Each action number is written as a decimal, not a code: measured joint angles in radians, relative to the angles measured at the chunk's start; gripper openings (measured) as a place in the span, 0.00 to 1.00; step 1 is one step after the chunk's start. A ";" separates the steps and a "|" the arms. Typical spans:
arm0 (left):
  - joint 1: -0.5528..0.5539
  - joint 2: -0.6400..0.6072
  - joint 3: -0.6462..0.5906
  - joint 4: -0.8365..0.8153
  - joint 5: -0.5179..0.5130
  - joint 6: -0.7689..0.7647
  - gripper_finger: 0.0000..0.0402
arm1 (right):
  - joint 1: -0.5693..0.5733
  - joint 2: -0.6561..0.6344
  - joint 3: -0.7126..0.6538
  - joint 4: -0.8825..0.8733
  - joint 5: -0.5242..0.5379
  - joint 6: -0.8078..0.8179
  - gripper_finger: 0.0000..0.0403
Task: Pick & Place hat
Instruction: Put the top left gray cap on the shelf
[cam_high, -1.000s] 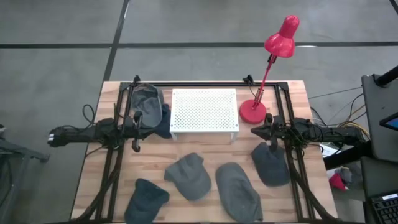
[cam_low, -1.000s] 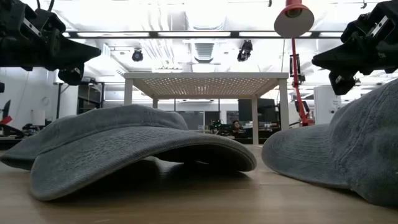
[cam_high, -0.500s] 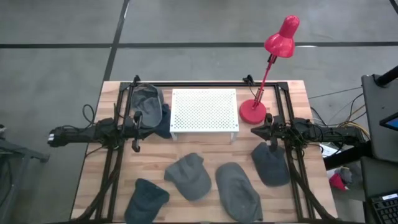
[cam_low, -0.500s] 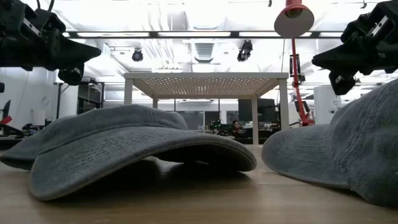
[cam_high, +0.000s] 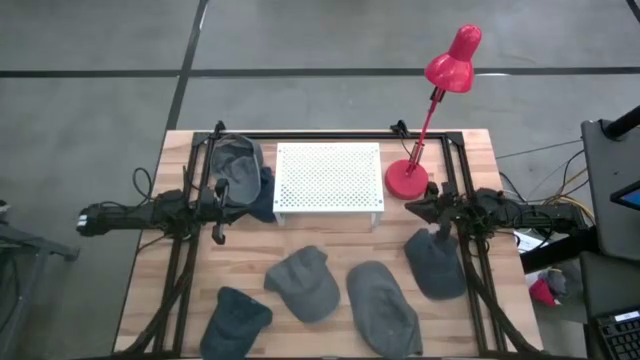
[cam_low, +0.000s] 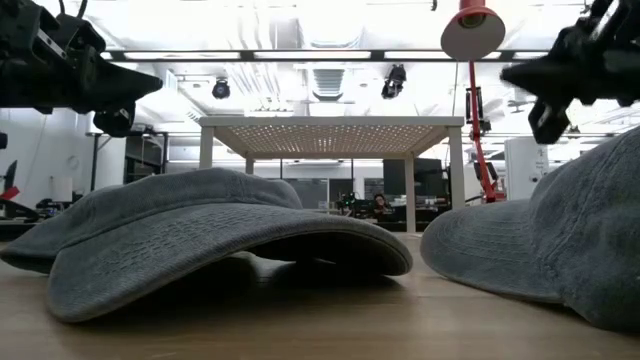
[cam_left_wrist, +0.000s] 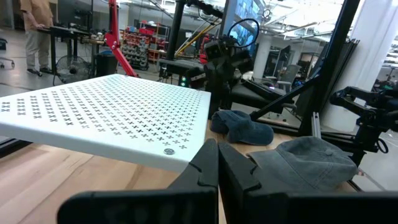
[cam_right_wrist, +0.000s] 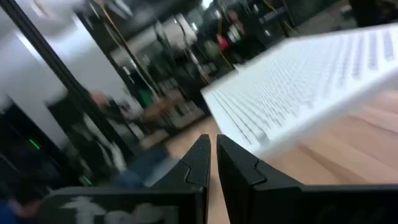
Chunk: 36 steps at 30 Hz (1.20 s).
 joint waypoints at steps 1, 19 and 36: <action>0.000 0.000 0.000 0.000 0.000 0.000 0.00 | 0.000 0.000 0.000 0.043 0.002 0.012 0.07; 0.000 0.000 0.000 0.343 -0.202 -0.399 0.00 | 0.000 0.005 0.202 -0.054 0.001 -0.028 0.07; 0.001 0.000 0.001 0.346 -0.146 -0.363 0.00 | 0.001 0.411 0.708 -0.986 -0.273 0.183 0.07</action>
